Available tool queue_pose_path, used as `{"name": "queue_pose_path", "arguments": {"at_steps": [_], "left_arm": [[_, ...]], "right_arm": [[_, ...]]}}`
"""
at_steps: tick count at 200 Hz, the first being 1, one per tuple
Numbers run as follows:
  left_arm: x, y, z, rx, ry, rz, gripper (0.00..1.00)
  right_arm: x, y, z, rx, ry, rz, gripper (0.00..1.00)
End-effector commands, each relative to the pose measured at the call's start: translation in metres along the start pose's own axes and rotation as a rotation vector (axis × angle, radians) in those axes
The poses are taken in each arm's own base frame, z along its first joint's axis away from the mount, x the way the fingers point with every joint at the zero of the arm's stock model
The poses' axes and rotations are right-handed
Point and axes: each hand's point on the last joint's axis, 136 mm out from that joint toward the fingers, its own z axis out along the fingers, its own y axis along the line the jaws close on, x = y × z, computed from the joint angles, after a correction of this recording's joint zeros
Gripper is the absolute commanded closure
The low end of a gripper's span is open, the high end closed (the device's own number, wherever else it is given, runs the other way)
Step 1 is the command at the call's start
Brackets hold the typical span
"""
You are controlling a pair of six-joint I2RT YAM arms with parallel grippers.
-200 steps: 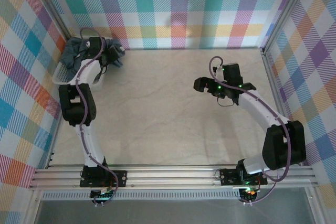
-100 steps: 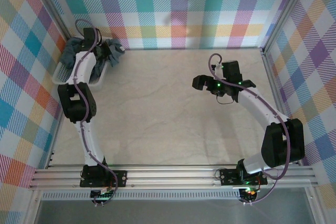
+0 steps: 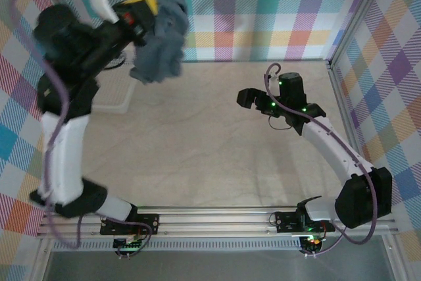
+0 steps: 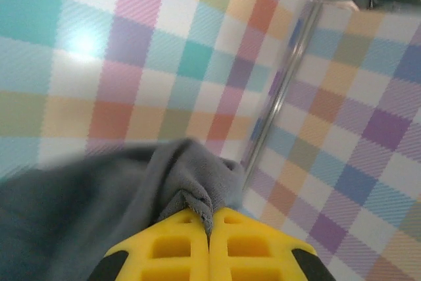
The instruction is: Fold the inside-out t-shirt
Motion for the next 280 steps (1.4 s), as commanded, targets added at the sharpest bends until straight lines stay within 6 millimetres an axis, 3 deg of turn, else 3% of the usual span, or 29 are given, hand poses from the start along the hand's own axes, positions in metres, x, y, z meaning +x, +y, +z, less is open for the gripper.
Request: {"name": "queue_pose_path", "arguments": {"at_steps": [1,14,37,59,77,92,105,118,136,147,153,163,182,192,206,212,241,255,273,280], "left_arm": [[0.103,0.075,0.032,-0.225,0.204,-0.052,1.0],[0.142,0.113,0.021,-0.381,0.26,-0.016,1.0],[0.21,0.162,0.006,-0.546,0.381,0.013,0.78],[0.261,0.185,-0.013,-0.627,0.499,-0.011,0.49],[0.291,0.193,-0.031,-0.677,0.528,-0.09,0.42],[0.328,0.177,-0.029,-0.589,0.568,-0.238,0.39],[0.37,0.148,-0.023,-0.484,0.634,-0.346,0.39],[0.415,0.112,-0.021,-0.405,0.735,-0.388,0.36],[0.473,0.074,-0.023,-0.362,0.86,-0.323,0.31],[0.502,0.062,-0.019,-0.356,0.906,-0.283,0.28],[0.516,0.062,-0.018,-0.375,0.931,-0.27,0.27],[0.534,0.066,-0.017,-0.403,0.96,-0.26,0.25],[0.549,0.078,-0.012,-0.44,0.963,-0.22,0.26],[0.546,0.084,-0.01,-0.456,0.966,-0.183,0.33],[0.527,0.095,-0.007,-0.486,0.928,-0.153,0.43],[0.519,0.102,-0.015,-0.513,0.929,-0.138,0.43],[0.471,0.157,-0.05,-0.733,0.82,-0.112,0.33],[0.475,0.18,-0.067,-0.798,0.829,-0.186,0.25],[0.494,0.193,-0.069,-0.78,0.861,-0.338,0.23],[0.5,0.198,-0.067,-0.786,0.863,-0.364,0.22]], "right_arm": [[-0.002,0.0,0.0,0.009,-0.014,0.016,0.0],[0.002,-0.006,0.0,0.031,-0.006,0.03,0.0],[0.016,-0.026,0.005,0.101,0.029,0.05,0.0],[0.035,-0.037,0.01,0.124,0.099,0.055,0.0],[0.054,-0.054,0.012,0.171,0.145,0.062,0.0],[0.072,-0.089,0.012,0.298,0.134,0.096,0.0],[0.093,-0.126,0.004,0.449,0.131,0.133,0.0],[0.115,-0.151,-0.009,0.566,0.149,0.185,0.0],[0.149,-0.161,-0.015,0.561,0.193,0.246,0.0],[0.166,-0.159,-0.01,0.494,0.224,0.253,0.04],[0.173,-0.157,-0.007,0.468,0.239,0.259,0.11],[0.176,-0.153,-0.003,0.429,0.254,0.264,0.33],[0.164,-0.143,0.001,0.398,0.246,0.238,0.74],[0.151,-0.135,0.002,0.376,0.227,0.21,1.0],[0.132,-0.128,-0.005,0.391,0.176,0.179,1.0],[0.124,-0.127,-0.011,0.406,0.137,0.164,1.0],[0.084,-0.136,-0.055,0.531,-0.145,0.167,1.0],[0.075,-0.135,-0.064,0.526,-0.225,0.162,1.0],[0.084,-0.128,-0.049,0.452,-0.173,0.162,1.0],[0.09,-0.126,-0.042,0.431,-0.132,0.167,0.9]]}}
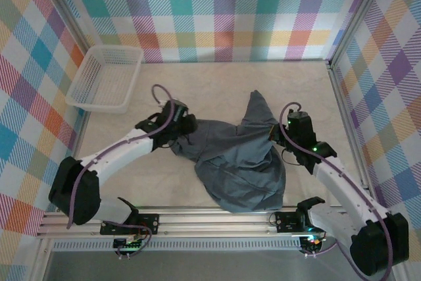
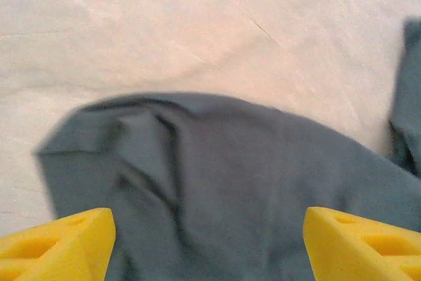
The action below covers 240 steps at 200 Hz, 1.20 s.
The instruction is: Fold the inside-out t-shirt
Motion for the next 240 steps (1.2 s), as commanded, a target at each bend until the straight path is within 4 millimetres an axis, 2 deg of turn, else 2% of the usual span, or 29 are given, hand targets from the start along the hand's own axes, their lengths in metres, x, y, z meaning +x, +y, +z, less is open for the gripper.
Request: {"name": "queue_pose_path", "arguments": {"at_steps": [1,17,25,29,44,57,70,79,81,98,116,128,144,157,173,191,210,240], "left_arm": [[0.03,0.03,0.029,-0.049,0.13,-0.083,0.23],[0.028,0.028,0.046,-0.046,0.145,-0.074,0.22],[0.03,0.023,0.053,-0.033,0.17,-0.047,0.22],[0.025,0.015,0.059,-0.004,0.157,-0.04,0.21],[0.026,0.007,0.076,0.01,0.178,-0.02,0.22],[0.026,0.013,0.088,-0.029,0.175,-0.022,0.39],[0.023,0.019,0.095,-0.07,0.165,-0.014,0.72],[0.013,0.02,0.093,-0.083,0.146,-0.009,0.97],[0.011,0.02,0.092,-0.084,0.142,-0.007,1.0],[-0.012,0.009,0.065,-0.047,0.106,0.011,1.0],[-0.047,-0.013,0.016,0.043,0.026,0.036,1.0],[-0.067,-0.019,-0.02,0.077,-0.036,0.05,1.0],[-0.088,-0.015,-0.064,0.075,-0.134,0.07,1.0],[-0.1,0.001,-0.095,0.02,-0.222,0.064,1.0],[-0.101,0.028,-0.115,-0.088,-0.267,0.059,1.0],[-0.088,0.052,-0.124,-0.161,-0.27,0.053,1.0],[-0.063,0.079,-0.117,-0.239,-0.234,0.015,1.0],[-0.023,0.121,-0.099,-0.368,-0.166,-0.028,1.0]], "right_arm": [[0.016,-0.006,0.016,0.007,0.054,0.019,0.88],[0.03,0.001,0.022,-0.031,0.137,0.021,0.47],[0.035,0.012,0.023,-0.094,0.173,0.006,0.34],[0.038,0.02,0.022,-0.134,0.193,-0.003,0.3],[0.047,0.042,0.019,-0.244,0.275,-0.021,0.25],[0.052,0.056,0.015,-0.293,0.332,-0.042,0.24],[0.052,0.067,0.01,-0.316,0.357,-0.074,0.24],[0.051,0.077,0.004,-0.343,0.358,-0.116,0.23],[0.05,0.079,0.003,-0.35,0.358,-0.128,0.23],[0.051,0.101,-0.006,-0.416,0.337,-0.251,0.22],[0.056,0.118,-0.011,-0.448,0.303,-0.408,0.17],[0.051,0.11,-0.005,-0.347,0.249,-0.489,0.14],[0.025,0.087,0.004,-0.153,0.145,-0.488,0.07],[0.006,0.078,0.008,-0.071,0.059,-0.477,0.01],[-0.009,0.068,0.018,-0.004,0.006,-0.447,0.0],[-0.022,0.048,0.037,0.048,0.059,-0.307,0.0],[-0.025,0.027,0.066,0.042,0.164,-0.148,0.0],[-0.022,0.002,0.121,0.153,0.301,-0.158,0.0]]}}
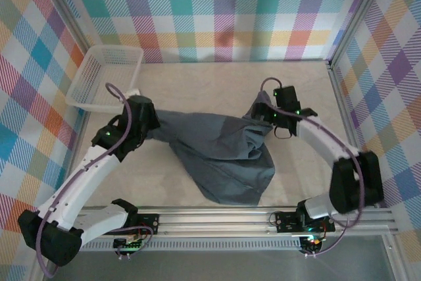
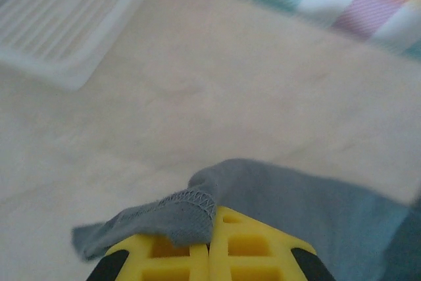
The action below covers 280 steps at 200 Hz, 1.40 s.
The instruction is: Fold the inside-out t-shirt
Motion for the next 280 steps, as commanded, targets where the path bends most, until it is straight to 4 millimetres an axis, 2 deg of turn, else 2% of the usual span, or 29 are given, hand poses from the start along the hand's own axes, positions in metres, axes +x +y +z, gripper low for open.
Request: {"name": "queue_pose_path", "arguments": {"at_steps": [1,28,47,53,71,82,95,106,115,134,151,190,212,227,241,248,257,280], "left_arm": [[0.039,0.048,0.012,-0.188,0.073,-0.005,1.0],[0.059,0.054,0.022,-0.184,0.106,-0.012,1.0],[0.062,0.055,0.024,-0.186,0.113,-0.011,1.0],[0.061,0.055,0.024,-0.187,0.112,-0.011,1.0],[0.058,0.055,0.025,-0.192,0.099,-0.018,1.0],[0.054,0.055,0.026,-0.188,0.089,-0.029,1.0],[0.049,0.053,0.024,-0.17,0.089,-0.048,1.0],[0.04,0.051,0.017,-0.155,0.076,-0.061,1.0],[0.029,0.05,0.007,-0.139,0.047,-0.068,1.0],[0.001,0.047,-0.021,-0.075,-0.041,-0.088,1.0],[-0.029,0.047,-0.054,-0.026,-0.139,-0.12,1.0],[-0.115,0.048,-0.155,0.09,-0.403,-0.184,1.0],[-0.153,0.048,-0.212,0.18,-0.542,-0.232,1.0],[-0.17,0.047,-0.243,0.248,-0.611,-0.26,1.0],[-0.179,0.046,-0.263,0.303,-0.656,-0.279,1.0],[-0.182,0.044,-0.27,0.326,-0.667,-0.281,1.0],[-0.185,0.042,-0.277,0.351,-0.676,-0.284,1.0],[-0.186,0.04,-0.287,0.398,-0.682,-0.303,1.0]], "right_arm": [[0.004,0.0,0.034,0.023,0.12,0.01,0.0],[-0.005,-0.011,0.077,0.083,0.155,-0.014,0.0],[-0.013,-0.022,0.093,0.129,0.156,0.008,0.02],[-0.016,-0.022,0.096,0.122,0.152,0.014,0.06],[-0.021,-0.019,0.102,0.092,0.157,0.034,0.29],[-0.022,-0.019,0.102,0.081,0.16,0.05,0.54],[-0.026,-0.018,0.094,0.073,0.146,0.063,0.8],[-0.031,-0.014,0.082,0.06,0.121,0.065,0.93],[-0.038,-0.01,0.067,0.046,0.088,0.067,1.0],[-0.054,-0.003,0.028,0.015,-0.007,0.085,1.0],[-0.07,0.005,-0.017,-0.036,-0.133,0.109,1.0],[-0.104,0.015,-0.146,-0.17,-0.511,0.206,1.0],[-0.116,0.022,-0.216,-0.265,-0.695,0.215,1.0],[-0.119,0.034,-0.252,-0.351,-0.764,0.196,1.0],[-0.12,0.045,-0.281,-0.425,-0.808,0.171,1.0],[-0.12,0.051,-0.293,-0.465,-0.827,0.154,0.99],[-0.12,0.059,-0.31,-0.516,-0.854,0.129,0.91],[-0.118,0.076,-0.352,-0.639,-0.926,0.068,0.96]]}}
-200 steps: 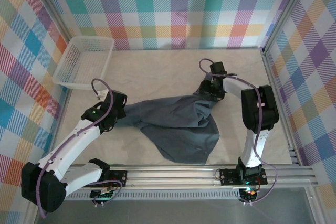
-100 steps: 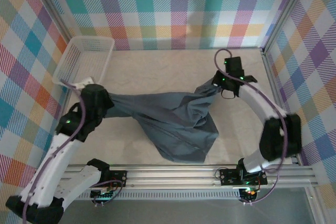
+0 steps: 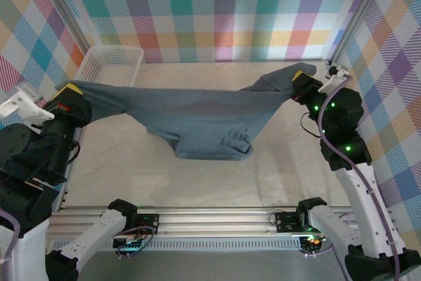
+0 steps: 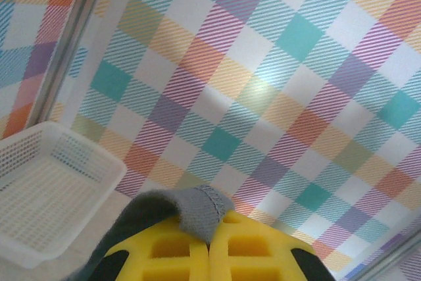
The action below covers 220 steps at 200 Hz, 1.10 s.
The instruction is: Fold the inside-out t-shirt
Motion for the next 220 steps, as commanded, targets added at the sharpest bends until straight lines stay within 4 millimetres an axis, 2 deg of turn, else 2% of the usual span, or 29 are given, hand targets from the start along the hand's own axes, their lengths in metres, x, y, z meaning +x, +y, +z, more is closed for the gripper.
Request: {"name": "queue_pose_path", "arguments": {"at_steps": [1,8,34,49,69,91,107,121,139,159,177,201,209,212,220], "left_arm": [[-0.01,-0.011,-0.004,0.056,-0.024,-0.014,1.0],[-0.011,-0.012,-0.005,0.063,-0.028,-0.02,1.0],[-0.02,-0.019,-0.006,0.089,-0.053,-0.032,1.0],[-0.038,-0.035,-0.012,0.163,-0.095,-0.042,1.0],[-0.076,-0.066,-0.035,0.328,-0.204,-0.067,1.0],[-0.107,-0.082,-0.061,0.431,-0.298,-0.098,1.0],[-0.117,-0.085,-0.066,0.451,-0.333,-0.112,1.0],[-0.118,-0.085,-0.056,0.422,-0.343,-0.103,1.0],[-0.105,-0.081,-0.018,0.307,-0.286,-0.066,1.0],[-0.074,-0.087,0.033,0.238,-0.171,-0.009,1.0],[-0.032,-0.085,0.093,0.151,-0.084,0.034,1.0],[0.035,-0.062,0.188,-0.028,0.037,0.102,1.0],[0.057,-0.056,0.22,-0.051,0.086,0.108,1.0],[0.073,-0.05,0.236,-0.071,0.121,0.11,1.0],[0.097,-0.042,0.27,-0.093,0.171,0.096,1.0]], "right_arm": [[-0.04,0.053,-0.025,-0.207,-0.112,-0.017,0.97],[-0.047,0.06,-0.031,-0.23,-0.128,-0.021,1.0],[-0.073,0.078,-0.05,-0.251,-0.184,-0.042,1.0],[-0.091,0.089,-0.064,-0.268,-0.231,-0.054,1.0],[-0.117,0.107,-0.089,-0.304,-0.316,-0.074,1.0],[-0.141,0.124,-0.122,-0.347,-0.406,-0.096,1.0],[-0.152,0.13,-0.136,-0.365,-0.453,-0.095,1.0],[-0.157,0.127,-0.133,-0.35,-0.479,-0.084,1.0],[-0.16,0.113,-0.102,-0.239,-0.434,-0.055,1.0],[-0.144,0.083,-0.042,-0.056,-0.282,-0.019,1.0],[-0.12,0.051,0.017,0.084,-0.172,0.009,1.0],[-0.097,0.008,0.083,0.257,-0.111,-0.034,1.0],[-0.097,-0.004,0.098,0.321,-0.119,-0.067,1.0],[-0.099,-0.004,0.101,0.332,-0.128,-0.09,1.0],[-0.104,-0.006,0.108,0.354,-0.146,-0.101,1.0]]}}
